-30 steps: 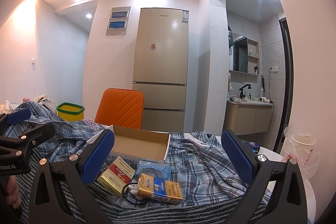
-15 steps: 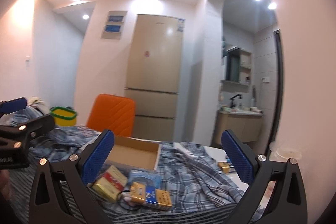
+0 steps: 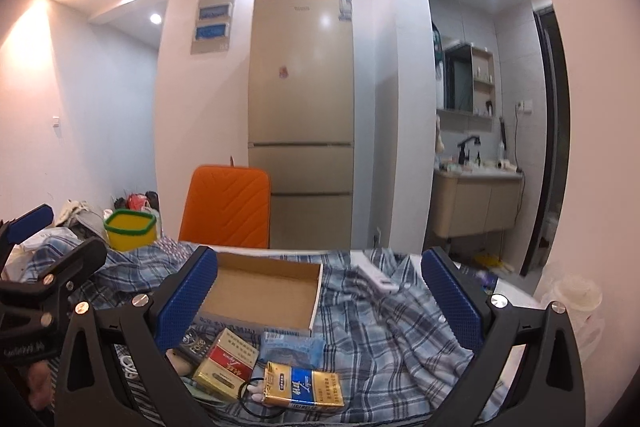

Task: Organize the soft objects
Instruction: 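Grasp the green card with the left gripper and lift it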

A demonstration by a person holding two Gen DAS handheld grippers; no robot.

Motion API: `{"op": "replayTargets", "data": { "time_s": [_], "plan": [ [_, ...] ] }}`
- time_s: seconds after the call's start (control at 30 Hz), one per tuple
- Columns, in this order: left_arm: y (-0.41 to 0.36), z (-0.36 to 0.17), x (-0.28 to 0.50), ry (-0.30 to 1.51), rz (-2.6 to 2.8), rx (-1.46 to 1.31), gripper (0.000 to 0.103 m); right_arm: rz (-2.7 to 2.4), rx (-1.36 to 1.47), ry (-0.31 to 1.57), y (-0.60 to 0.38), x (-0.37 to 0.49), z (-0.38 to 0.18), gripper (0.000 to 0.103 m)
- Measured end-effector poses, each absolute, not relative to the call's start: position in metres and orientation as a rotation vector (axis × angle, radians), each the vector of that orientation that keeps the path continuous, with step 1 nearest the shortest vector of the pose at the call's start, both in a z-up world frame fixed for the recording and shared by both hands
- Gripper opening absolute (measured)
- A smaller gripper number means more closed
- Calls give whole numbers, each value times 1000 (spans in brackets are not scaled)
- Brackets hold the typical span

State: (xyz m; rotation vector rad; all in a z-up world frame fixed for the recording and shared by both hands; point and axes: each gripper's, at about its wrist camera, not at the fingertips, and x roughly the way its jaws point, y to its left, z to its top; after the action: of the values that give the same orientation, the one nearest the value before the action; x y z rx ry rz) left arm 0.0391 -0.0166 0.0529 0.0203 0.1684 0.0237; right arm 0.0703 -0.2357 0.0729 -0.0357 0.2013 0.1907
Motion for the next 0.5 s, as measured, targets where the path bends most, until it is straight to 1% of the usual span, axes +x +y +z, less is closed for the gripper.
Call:
{"op": "replayTargets", "data": {
  "time_s": [0.1, 0.23, 0.5],
  "plan": [
    [-16, 40, 45, 186, 45, 8, 103, 179, -33, 236, -231, 83, 58, 103],
    [-19, 27, 48, 280, -2, 26, 103, 219, -17, 338, -233, 98, 40, 103],
    [-6, -7, 53, 483, -104, -109, 103, 226, 49, 325, -248, 89, 26, 103]
  ]
}}
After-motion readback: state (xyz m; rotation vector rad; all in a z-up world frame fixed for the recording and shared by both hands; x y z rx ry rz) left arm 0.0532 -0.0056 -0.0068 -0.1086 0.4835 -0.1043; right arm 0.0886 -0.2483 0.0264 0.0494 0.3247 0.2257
